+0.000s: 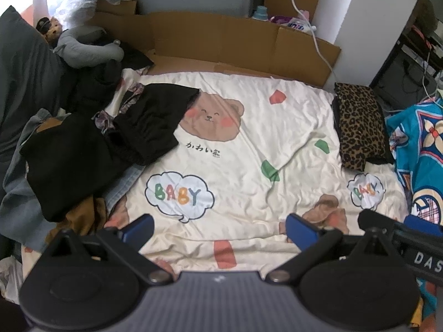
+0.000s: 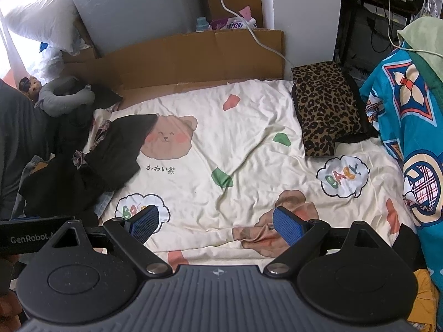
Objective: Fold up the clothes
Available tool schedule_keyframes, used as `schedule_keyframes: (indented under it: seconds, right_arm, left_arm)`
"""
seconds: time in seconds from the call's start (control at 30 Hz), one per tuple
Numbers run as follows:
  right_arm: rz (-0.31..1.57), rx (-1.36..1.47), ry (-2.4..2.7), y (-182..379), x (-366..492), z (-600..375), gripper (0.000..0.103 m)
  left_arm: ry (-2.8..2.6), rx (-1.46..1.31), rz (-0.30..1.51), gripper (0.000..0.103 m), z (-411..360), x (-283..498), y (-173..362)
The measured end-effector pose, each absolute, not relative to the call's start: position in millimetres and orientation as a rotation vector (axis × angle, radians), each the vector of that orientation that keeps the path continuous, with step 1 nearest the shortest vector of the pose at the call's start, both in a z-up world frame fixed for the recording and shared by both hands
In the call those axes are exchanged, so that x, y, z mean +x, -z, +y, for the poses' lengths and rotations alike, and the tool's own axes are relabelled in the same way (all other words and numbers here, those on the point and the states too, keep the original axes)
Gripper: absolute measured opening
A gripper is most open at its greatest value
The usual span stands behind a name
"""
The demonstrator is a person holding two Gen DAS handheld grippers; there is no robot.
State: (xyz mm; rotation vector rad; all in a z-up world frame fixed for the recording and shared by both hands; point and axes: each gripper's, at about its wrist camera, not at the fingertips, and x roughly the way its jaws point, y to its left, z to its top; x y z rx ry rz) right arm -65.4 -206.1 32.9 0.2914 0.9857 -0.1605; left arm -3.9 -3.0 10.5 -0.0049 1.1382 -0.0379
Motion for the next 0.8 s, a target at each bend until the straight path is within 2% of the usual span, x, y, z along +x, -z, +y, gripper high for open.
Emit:
schedule_keyframes:
  seconds: [0.8]
  right_arm:
    - [1.002,0.292,0.151,-33.3,-67.0,-202.3,0.094]
  left_arm:
    - [0.050,0.003,1.135,0.102,-1.6,-2.5,-13.7]
